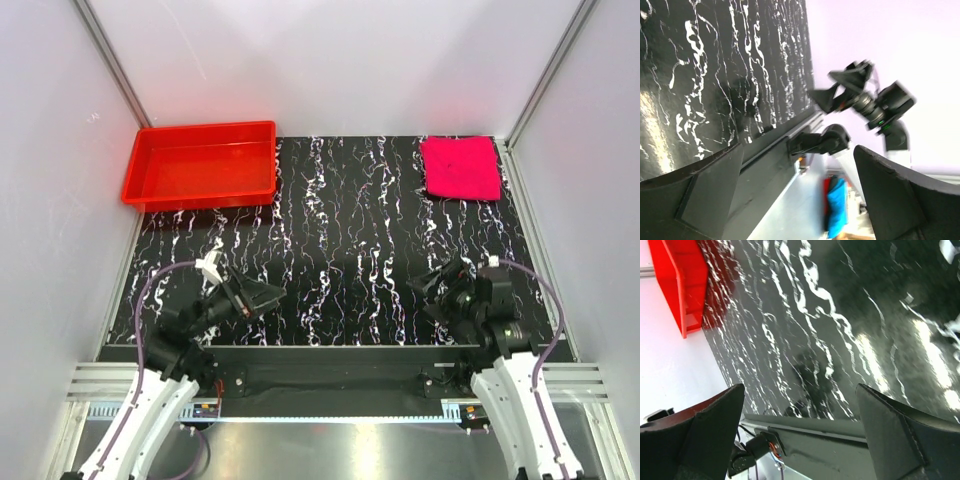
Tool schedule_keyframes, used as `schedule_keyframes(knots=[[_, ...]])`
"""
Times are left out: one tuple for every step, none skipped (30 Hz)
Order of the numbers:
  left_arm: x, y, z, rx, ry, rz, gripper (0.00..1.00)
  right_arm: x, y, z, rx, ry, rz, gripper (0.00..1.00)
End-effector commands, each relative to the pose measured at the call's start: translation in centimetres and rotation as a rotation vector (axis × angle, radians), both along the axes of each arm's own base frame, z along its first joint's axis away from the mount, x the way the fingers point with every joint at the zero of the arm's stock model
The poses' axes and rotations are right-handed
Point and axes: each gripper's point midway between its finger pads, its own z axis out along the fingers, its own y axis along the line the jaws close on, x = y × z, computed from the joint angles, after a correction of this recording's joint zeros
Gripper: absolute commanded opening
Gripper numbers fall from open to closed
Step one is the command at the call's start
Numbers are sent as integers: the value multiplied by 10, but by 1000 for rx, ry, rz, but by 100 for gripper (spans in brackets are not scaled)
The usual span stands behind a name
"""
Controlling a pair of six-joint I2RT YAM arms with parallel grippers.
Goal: Fold and stack the t-shirts
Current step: Neatly place the folded tshirt to the corner
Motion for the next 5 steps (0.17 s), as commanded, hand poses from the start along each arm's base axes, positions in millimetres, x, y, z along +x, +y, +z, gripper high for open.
schedule_keyframes(knots=[[-2,-5,25,-137,-39,-12,99,-14,0,-1,27,4,-14,100],[-3,-5,25,-139,-41,-18,99,-15,2,0,36,-16,-8,100],[-4,-6,23,-147,-42,-24,99,-16,2,3,44,-51,-8,100],[-6,-7,26,-161,-56,-41,99,-18,5,8,61,-72,9,100],[-8,-8,27,-176,-64,-53,99,-17,9,14,82,-112,30,100]])
